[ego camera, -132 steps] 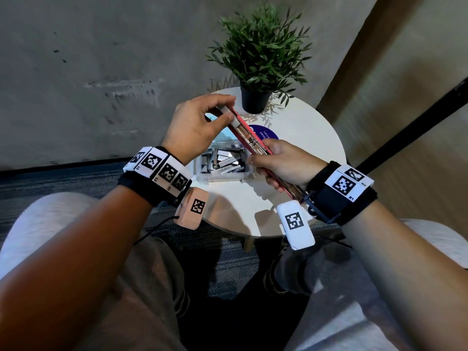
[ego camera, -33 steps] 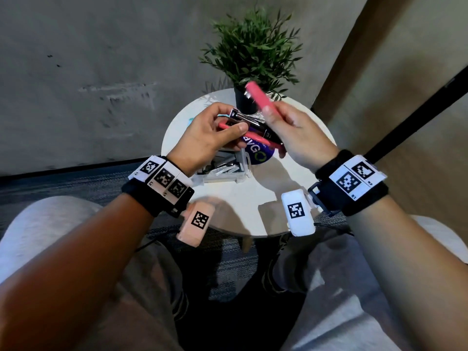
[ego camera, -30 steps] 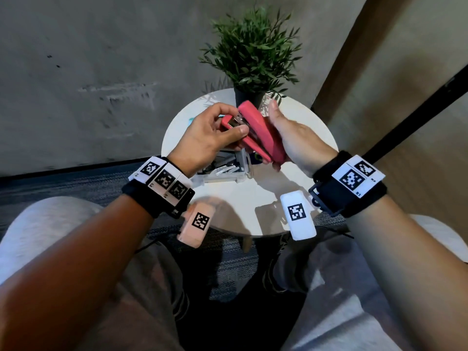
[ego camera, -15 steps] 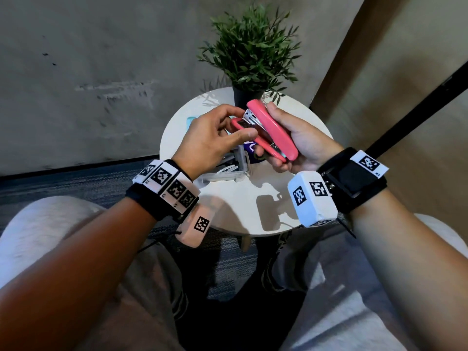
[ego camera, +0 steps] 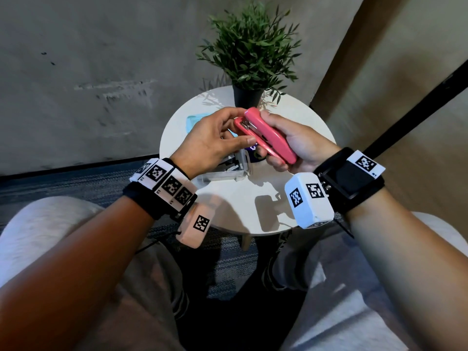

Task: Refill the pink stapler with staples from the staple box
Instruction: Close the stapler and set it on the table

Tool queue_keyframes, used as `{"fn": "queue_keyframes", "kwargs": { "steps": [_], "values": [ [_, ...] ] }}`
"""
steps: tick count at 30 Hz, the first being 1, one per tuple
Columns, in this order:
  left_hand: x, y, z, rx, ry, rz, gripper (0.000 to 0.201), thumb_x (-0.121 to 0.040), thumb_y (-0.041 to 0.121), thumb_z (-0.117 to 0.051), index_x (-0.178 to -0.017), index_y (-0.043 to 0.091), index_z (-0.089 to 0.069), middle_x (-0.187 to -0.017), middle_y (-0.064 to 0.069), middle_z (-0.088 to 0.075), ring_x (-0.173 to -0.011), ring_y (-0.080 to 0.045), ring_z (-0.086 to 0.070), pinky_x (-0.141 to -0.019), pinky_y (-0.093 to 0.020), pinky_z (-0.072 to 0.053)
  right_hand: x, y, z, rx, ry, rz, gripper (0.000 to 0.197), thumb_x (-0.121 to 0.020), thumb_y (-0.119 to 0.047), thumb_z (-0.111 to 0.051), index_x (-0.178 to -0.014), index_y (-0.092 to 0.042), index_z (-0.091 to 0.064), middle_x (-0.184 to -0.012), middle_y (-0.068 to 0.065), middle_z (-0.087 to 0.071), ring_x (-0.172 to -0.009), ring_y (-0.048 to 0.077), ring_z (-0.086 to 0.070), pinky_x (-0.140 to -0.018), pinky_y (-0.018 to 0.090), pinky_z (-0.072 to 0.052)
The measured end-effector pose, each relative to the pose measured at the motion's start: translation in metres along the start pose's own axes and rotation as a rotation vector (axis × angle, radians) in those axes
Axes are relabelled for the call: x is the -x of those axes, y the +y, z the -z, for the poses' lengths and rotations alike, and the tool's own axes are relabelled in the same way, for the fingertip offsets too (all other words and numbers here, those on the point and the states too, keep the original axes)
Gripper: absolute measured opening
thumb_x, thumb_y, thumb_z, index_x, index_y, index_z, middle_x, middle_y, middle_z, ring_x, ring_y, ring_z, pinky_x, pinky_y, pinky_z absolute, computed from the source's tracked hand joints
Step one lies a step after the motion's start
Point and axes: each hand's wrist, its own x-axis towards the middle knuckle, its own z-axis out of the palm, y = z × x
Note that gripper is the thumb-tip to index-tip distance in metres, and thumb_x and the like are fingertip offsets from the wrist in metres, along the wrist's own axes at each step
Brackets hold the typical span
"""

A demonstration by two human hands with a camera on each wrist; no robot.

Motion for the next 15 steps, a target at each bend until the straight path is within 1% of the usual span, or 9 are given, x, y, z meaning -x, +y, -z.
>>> {"fn": "queue_keyframes", "kwargs": {
  "steps": [2,3,6,8,9,11,12,13,15],
  "values": [
    [0.001,0.001,-0.001,-0.018,0.004,0.000,0.049,-0.083,0.017,-0.077,-0.128,0.017,-0.057,-0.092,0.005,-0.067,-0.059,-0.016,-0.043,-0.056,-0.027,-0.040,-0.002,0.001,0.000,0.026,0.008,0.016,0.048,-0.102,-0.052,-0.040,-0.113,-0.012,-0.061,-0.064,0.005,-0.061,-0.035,0.011,-0.047,-0.036,0.018,-0.032],
    [0.001,0.002,-0.001,-0.015,0.007,0.000,0.049,-0.084,0.017,-0.077,-0.128,0.016,-0.057,-0.091,0.007,-0.067,-0.060,-0.017,-0.042,-0.056,-0.027,-0.040,-0.002,0.001,0.000,0.024,0.020,0.031,0.048,-0.102,-0.052,-0.040,-0.115,-0.011,-0.060,-0.064,0.006,-0.062,-0.035,0.011,-0.047,-0.036,0.019,-0.031],
    [0.000,0.002,0.001,-0.012,0.010,-0.001,0.050,-0.082,0.020,-0.078,-0.128,0.017,-0.057,-0.095,0.003,-0.069,-0.067,-0.024,-0.048,-0.067,-0.042,-0.048,-0.001,0.000,-0.002,0.027,0.059,0.074,0.052,-0.100,-0.055,-0.043,-0.115,-0.010,-0.063,-0.069,0.010,-0.065,-0.038,0.015,-0.050,-0.036,0.020,-0.033],
    [-0.001,-0.001,0.002,-0.020,0.015,0.011,0.049,-0.080,0.024,-0.079,-0.125,0.017,-0.058,-0.096,0.000,-0.071,-0.071,-0.025,-0.053,-0.077,-0.055,-0.052,0.003,-0.003,-0.002,0.114,0.074,0.103,0.054,-0.097,-0.060,-0.046,-0.111,-0.011,-0.066,-0.077,0.012,-0.067,-0.045,0.019,-0.054,-0.037,0.022,-0.038],
    [-0.001,-0.001,0.002,-0.029,0.024,0.019,0.048,-0.079,0.028,-0.079,-0.122,0.018,-0.059,-0.094,-0.003,-0.071,-0.072,-0.026,-0.056,-0.079,-0.058,-0.052,0.005,-0.004,-0.002,0.192,0.087,0.127,0.053,-0.094,-0.061,-0.051,-0.110,-0.012,-0.066,-0.080,0.011,-0.067,-0.049,0.020,-0.056,-0.039,0.023,-0.041],
    [-0.002,-0.004,0.002,-0.059,0.056,0.037,0.042,-0.079,0.034,-0.079,-0.114,0.022,-0.061,-0.084,-0.004,-0.070,-0.071,-0.020,-0.058,-0.074,-0.051,-0.053,0.008,-0.004,0.001,0.415,0.147,0.193,0.044,-0.086,-0.052,-0.070,-0.110,-0.016,-0.063,-0.081,0.007,-0.065,-0.056,0.018,-0.057,-0.043,0.026,-0.045],
    [-0.002,-0.005,0.001,-0.071,0.068,0.045,0.037,-0.081,0.032,-0.078,-0.113,0.024,-0.061,-0.077,0.003,-0.068,-0.068,-0.013,-0.058,-0.070,-0.042,-0.053,0.008,-0.003,0.004,0.541,0.186,0.222,0.041,-0.082,-0.045,-0.077,-0.109,-0.019,-0.062,-0.081,0.004,-0.065,-0.057,0.015,-0.058,-0.044,0.027,-0.046],
    [-0.002,-0.006,0.000,-0.085,0.071,0.046,0.035,-0.083,0.028,-0.077,-0.113,0.024,-0.061,-0.072,0.009,-0.067,-0.063,-0.008,-0.056,-0.066,-0.031,-0.052,0.008,-0.001,0.006,0.648,0.221,0.240,0.040,-0.079,-0.040,-0.082,-0.107,-0.020,-0.061,-0.080,0.003,-0.065,-0.057,0.014,-0.058,-0.044,0.027,-0.047],
    [-0.002,-0.007,-0.001,-0.138,0.060,0.046,0.037,-0.084,0.028,-0.076,-0.118,0.023,-0.062,-0.068,0.016,-0.064,-0.057,-0.002,-0.052,-0.060,-0.020,-0.046,0.006,0.003,0.009,0.760,0.262,0.240,0.040,-0.077,-0.036,-0.084,-0.102,-0.018,-0.060,-0.077,0.004,-0.064,-0.058,0.016,-0.060,-0.047,0.029,-0.049]
  ]
}}
